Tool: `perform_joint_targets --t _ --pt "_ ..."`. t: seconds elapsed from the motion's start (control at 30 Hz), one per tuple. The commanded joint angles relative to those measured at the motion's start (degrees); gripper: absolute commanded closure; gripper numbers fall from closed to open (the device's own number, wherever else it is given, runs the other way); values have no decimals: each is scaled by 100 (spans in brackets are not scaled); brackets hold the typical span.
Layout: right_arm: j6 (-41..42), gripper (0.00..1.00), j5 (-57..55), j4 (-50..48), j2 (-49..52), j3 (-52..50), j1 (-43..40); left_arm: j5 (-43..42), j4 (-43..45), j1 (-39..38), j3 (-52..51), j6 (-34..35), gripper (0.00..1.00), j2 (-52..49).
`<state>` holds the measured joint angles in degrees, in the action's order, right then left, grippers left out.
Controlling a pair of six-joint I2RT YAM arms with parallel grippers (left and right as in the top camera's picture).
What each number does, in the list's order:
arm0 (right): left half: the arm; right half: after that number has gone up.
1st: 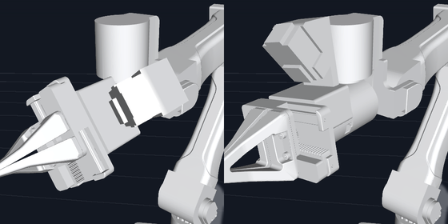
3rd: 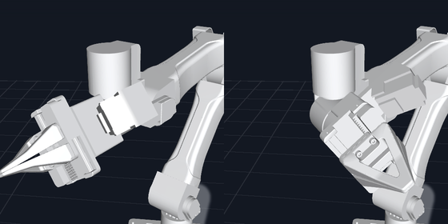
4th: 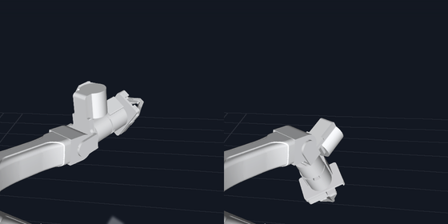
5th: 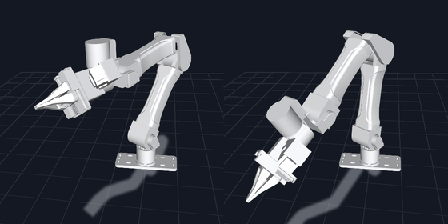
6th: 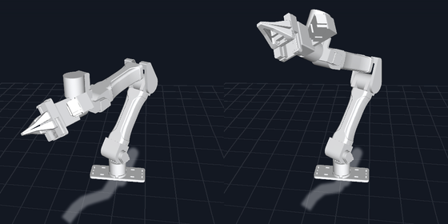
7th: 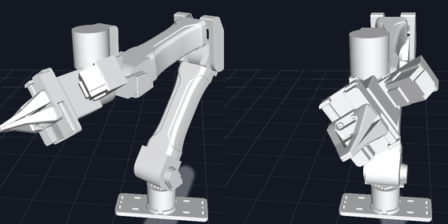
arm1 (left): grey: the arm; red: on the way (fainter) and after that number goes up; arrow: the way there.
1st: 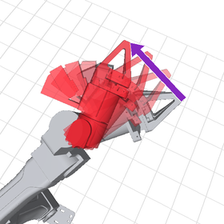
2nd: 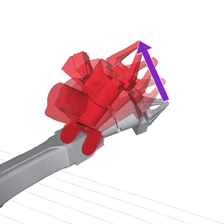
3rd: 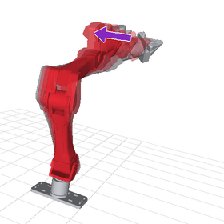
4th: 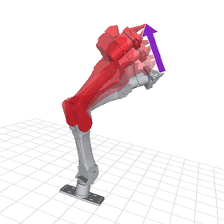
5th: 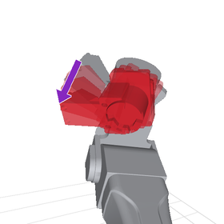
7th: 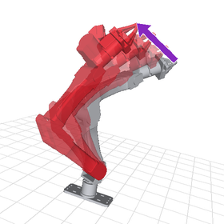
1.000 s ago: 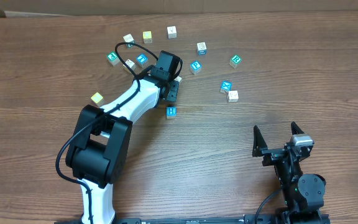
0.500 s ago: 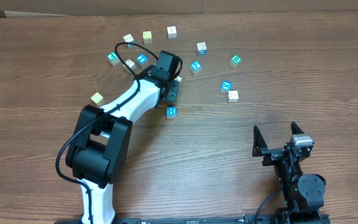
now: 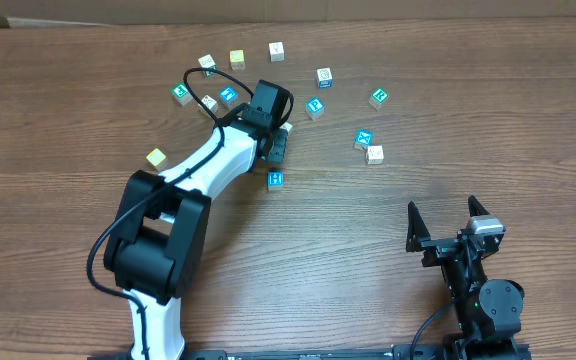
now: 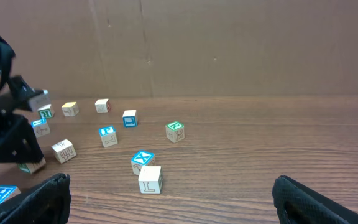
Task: Form a tower
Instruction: 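Lower and close the left gripper on the pineapple block, then lift the pineapple block and carry it over the blue block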
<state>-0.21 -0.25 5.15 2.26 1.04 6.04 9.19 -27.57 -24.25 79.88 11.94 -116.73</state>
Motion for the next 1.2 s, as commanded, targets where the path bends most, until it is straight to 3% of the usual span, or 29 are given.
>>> perform_joint_targets --t 0.0,0.23,0.63,1.17 --pt "20 0 -2 -31 17 -59 28 22 -109 24 140 243 75 730" --pt "20 0 -2 -31 17 -59 28 15 -929 7 140 1071 76 1357" --pt "20 0 -2 -33 17 -59 28 39 -1880 -415 76 2184 79 1408" --pt "20 0 -2 -33 17 -59 28 472 -1152 -769 -837 2345 78 1397"
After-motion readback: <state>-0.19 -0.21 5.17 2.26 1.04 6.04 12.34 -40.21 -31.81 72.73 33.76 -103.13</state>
